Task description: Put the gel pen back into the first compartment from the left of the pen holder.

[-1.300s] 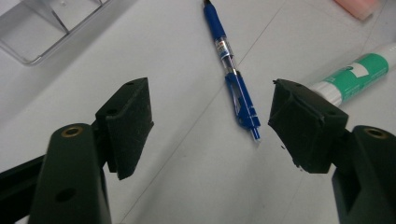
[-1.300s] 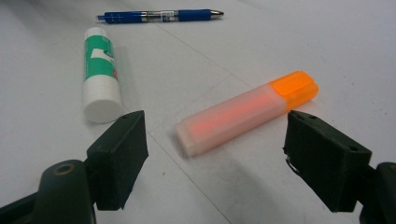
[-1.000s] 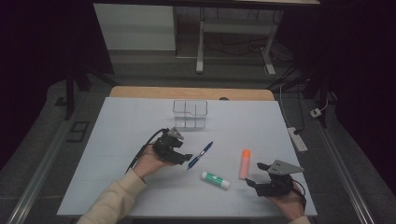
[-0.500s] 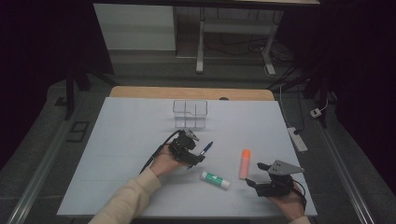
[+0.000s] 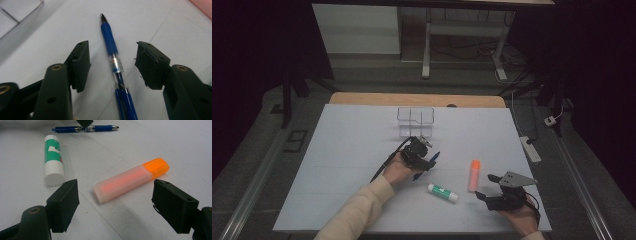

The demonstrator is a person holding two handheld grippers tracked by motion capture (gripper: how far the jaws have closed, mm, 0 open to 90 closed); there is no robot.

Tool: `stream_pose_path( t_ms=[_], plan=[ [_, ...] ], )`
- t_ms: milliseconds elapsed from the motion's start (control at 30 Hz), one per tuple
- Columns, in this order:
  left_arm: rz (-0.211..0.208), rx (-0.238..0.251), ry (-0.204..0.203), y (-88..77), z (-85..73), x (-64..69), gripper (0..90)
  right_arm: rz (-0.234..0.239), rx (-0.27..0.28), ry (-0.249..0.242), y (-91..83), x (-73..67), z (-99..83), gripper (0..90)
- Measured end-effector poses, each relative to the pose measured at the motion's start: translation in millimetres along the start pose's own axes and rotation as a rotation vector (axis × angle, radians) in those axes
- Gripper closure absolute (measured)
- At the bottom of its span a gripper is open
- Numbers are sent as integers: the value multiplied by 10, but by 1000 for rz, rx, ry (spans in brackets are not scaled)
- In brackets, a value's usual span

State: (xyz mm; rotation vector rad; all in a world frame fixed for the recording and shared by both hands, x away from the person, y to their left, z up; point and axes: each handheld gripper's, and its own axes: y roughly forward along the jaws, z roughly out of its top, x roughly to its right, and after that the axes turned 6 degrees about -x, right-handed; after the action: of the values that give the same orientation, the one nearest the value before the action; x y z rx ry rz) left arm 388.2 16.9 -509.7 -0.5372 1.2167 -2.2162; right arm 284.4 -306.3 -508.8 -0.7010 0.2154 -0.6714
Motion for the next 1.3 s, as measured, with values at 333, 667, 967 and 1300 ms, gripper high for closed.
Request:
stream_pose_path(
  t_ms=[333, 667, 967, 1300],
  plan=[
    [49, -32, 18, 93, 78, 59, 581, -8, -9, 0, 4, 3, 0, 210],
    [52, -68, 28, 151, 104, 108, 663, -8, -7, 4, 10, 7, -5, 210],
    [44, -71, -18, 147, 106, 93, 762, -11, -8, 5, 10, 9, -8, 210],
    [36, -72, -36, 143, 108, 81, 792, -14, -9, 6, 9, 10, -8, 211]
  ],
)
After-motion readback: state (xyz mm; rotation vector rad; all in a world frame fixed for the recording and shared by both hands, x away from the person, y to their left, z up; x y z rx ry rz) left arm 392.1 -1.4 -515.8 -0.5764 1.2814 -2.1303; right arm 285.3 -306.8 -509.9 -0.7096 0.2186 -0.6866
